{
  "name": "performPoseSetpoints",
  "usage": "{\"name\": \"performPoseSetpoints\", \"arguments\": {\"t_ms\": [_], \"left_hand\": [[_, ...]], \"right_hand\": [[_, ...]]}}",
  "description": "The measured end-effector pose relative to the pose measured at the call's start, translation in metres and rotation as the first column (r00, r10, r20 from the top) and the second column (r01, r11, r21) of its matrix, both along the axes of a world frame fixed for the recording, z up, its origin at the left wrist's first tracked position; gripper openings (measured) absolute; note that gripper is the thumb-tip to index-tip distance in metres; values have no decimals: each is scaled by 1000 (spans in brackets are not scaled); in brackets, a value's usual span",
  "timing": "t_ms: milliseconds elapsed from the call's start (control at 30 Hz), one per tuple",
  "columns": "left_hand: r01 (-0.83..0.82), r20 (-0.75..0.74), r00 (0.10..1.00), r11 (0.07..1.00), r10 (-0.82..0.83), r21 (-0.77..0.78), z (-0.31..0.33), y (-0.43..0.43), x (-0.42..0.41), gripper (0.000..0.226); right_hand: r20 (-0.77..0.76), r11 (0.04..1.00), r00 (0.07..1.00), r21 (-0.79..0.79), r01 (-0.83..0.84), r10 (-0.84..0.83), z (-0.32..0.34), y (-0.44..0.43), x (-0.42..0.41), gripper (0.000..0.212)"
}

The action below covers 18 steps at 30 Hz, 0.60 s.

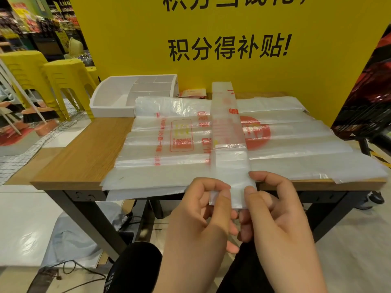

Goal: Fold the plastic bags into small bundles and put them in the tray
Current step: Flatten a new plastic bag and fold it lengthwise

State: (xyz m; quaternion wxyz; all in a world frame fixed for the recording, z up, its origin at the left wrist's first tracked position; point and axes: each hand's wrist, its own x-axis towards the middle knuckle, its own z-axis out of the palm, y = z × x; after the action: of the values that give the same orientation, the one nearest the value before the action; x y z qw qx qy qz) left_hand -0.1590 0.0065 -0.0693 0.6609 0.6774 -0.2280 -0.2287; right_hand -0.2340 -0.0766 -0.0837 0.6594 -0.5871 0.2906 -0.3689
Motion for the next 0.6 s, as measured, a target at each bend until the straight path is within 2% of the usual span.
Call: {"name": "performPoseSetpoints", "arguments": {"t_ms": [100, 200, 400, 533, 600], "left_hand": [[10, -47, 999, 1000, -10, 10, 0, -2, 3, 23], [6, -19, 1000, 1000, -6, 3, 0, -2, 4, 20], [1, -10, 1000, 1000, -1, -13, 1, 0, 6, 21], [45, -52, 998, 999, -45, -1, 4, 0, 4, 24], [67, -25, 997, 997, -66, 31, 4, 1, 5, 23]], "right_hand": [[-7, 999, 1000, -37, -11, 11, -5, -2, 2, 19], [8, 998, 999, -39, -48, 48, -5, -2, 3, 19], [63, 988, 989, 61, -139, 135, -2, -6, 1, 17], [111, 957, 961, 113, -266, 253, 2, -14, -6, 23], [126, 938, 951, 171, -301, 282, 1, -16, -8, 23]]}}
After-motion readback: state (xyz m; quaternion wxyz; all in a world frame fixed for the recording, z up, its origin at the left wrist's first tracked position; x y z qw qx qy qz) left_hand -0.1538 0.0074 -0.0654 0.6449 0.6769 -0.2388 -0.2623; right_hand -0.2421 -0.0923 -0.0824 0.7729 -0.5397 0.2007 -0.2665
